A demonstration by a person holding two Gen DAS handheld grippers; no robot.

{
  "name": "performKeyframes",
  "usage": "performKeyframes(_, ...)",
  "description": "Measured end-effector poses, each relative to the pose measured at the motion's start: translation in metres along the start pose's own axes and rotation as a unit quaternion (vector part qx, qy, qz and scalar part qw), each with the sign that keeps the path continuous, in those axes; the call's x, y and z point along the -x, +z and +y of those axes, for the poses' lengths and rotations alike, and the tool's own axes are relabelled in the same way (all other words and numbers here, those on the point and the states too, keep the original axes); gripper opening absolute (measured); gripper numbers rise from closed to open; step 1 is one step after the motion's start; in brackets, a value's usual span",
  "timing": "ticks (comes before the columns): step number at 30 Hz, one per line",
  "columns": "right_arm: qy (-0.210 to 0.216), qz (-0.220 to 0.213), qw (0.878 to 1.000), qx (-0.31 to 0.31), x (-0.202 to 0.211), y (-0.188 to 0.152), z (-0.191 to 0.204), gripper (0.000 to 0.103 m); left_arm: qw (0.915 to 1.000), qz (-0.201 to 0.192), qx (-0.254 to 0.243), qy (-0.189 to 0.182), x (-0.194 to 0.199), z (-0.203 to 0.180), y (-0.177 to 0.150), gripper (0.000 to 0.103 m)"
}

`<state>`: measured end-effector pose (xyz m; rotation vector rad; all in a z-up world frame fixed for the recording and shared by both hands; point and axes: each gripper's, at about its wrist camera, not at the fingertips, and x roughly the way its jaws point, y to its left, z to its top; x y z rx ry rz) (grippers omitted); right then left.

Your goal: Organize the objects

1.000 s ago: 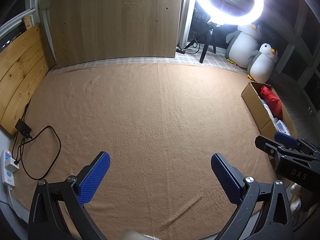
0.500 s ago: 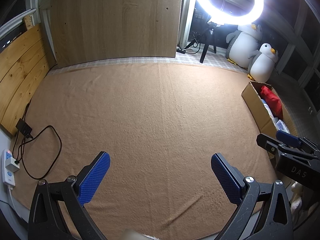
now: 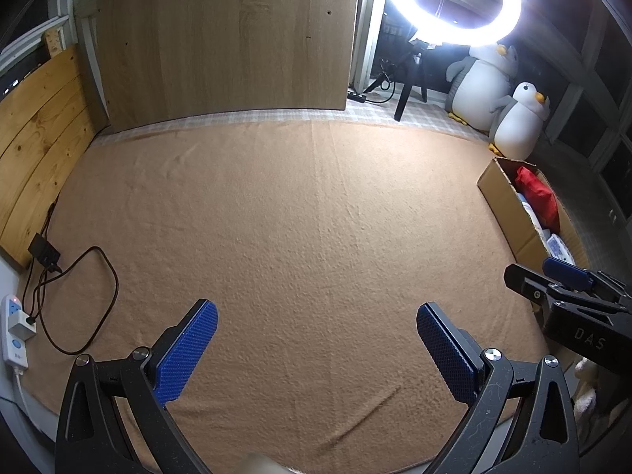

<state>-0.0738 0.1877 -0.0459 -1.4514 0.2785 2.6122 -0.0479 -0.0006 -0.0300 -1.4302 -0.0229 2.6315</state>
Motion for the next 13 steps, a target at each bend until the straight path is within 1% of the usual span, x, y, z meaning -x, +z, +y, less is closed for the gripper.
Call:
performKeyframes(7, -0.002, 0.014, 1.0, -0.002, -0.009, -0.001, 0.0, 0.068, 0.9999, 0.012, 0.006, 0.001, -0.012, 0.003, 0.001, 0.103)
performKeyframes(13, -0.008, 0.03, 0.999, -0.008, -0.025, 0.0, -0.002, 0.068, 0.9994, 0.03, 0.013, 0.008, -0.032, 0.007, 0.0, 0.102)
